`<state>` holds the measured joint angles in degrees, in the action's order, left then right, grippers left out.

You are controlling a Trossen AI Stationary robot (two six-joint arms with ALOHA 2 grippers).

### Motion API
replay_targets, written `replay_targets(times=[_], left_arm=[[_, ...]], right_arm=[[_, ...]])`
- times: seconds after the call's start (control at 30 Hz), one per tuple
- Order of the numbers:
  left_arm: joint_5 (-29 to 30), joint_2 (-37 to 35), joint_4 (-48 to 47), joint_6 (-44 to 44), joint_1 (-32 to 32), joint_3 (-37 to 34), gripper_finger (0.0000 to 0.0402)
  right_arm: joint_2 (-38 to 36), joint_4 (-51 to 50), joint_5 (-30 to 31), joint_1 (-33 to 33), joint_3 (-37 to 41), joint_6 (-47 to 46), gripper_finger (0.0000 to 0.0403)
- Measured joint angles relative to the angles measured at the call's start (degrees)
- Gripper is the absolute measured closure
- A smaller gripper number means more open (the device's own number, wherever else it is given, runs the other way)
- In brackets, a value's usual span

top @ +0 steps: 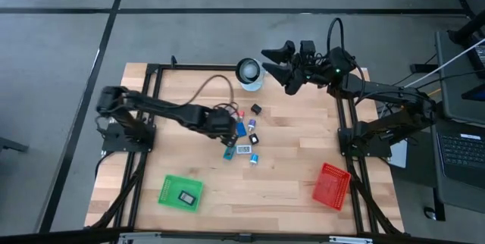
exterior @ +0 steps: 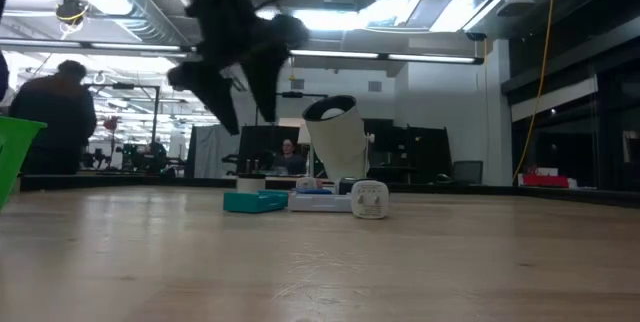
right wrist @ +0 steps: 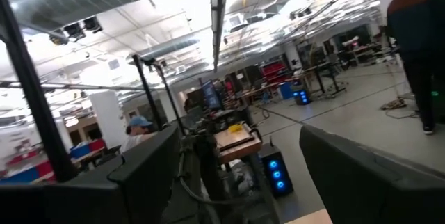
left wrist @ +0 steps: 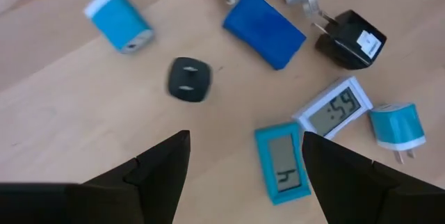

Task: Pick & Place Office items
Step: Put the light blue digital clock into the green bin

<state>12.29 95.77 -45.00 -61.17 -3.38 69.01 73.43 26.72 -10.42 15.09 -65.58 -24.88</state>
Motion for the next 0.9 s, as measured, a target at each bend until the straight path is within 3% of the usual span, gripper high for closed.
replay_targets(times=[0.33,0.6,0.9], left_arm=[[-3.45,14.99,-6.34,-8.20,-3.08,12.90,0.0130],[-3.84,18.19,-7.62,-14.57,-5.97,14.30,0.0130],[-5.70,20.56,-7.57,-14.71,-6.38,14.30,0.0130]], right_arm=[[0.00,-0.26,-10.15,3.01,0.00,-2.88,0.0096],[0.00,-0.66,-14.06,4.24,0.00,-3.19,0.0096],[0.00,-0.68,-14.66,4.31,0.00,-3.27,0.0096]])
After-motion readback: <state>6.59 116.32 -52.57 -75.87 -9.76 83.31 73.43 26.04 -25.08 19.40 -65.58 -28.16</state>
